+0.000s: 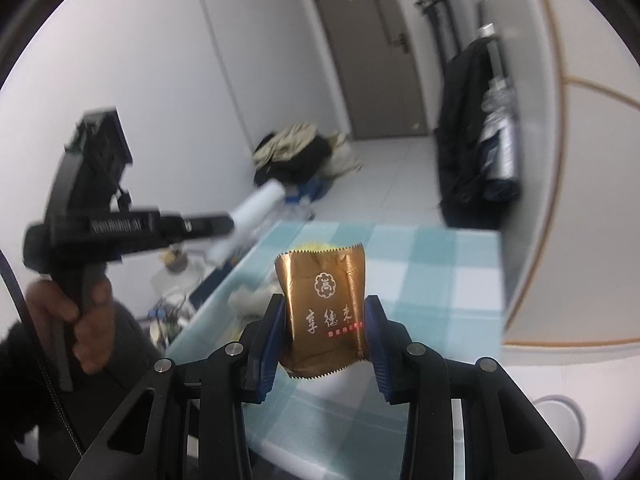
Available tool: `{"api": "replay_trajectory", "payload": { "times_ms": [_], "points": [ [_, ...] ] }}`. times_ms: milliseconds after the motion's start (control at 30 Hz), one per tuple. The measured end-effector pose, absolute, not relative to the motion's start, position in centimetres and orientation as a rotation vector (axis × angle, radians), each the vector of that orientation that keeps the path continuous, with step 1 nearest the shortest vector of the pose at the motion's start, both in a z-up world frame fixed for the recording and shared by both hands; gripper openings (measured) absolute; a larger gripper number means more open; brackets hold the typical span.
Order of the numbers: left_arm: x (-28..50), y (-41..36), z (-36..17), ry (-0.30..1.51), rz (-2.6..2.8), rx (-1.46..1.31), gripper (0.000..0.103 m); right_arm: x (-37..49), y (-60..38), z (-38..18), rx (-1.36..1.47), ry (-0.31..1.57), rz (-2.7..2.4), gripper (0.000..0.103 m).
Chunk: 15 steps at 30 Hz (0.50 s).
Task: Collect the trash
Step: 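Carry the brown wrapper in the right gripper over the white bin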
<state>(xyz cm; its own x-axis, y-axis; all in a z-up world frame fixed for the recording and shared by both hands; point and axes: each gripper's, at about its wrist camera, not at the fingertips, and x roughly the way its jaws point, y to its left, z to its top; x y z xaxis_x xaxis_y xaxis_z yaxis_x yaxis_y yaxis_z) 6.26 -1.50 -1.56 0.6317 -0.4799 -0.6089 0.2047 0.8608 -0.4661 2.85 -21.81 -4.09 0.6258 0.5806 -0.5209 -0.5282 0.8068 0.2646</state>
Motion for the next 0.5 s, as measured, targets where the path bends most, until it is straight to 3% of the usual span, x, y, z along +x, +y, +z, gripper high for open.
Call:
{"api": "replay_trajectory", "payload": {
  "times_ms": [267, 500],
  "points": [
    [8.6, -10.9, -0.6, 0.832, -0.573, -0.292, 0.003, 2.4, -31.5, -0.9, 0.176, 0.582, 0.461, 0.038],
    [11.0, -19.4, -2.3, 0.918, -0.713, -0.197, 0.003, 2.5, -40.3, -2.5, 0.263, 0.619, 0.261, 0.038]
  ]
}}
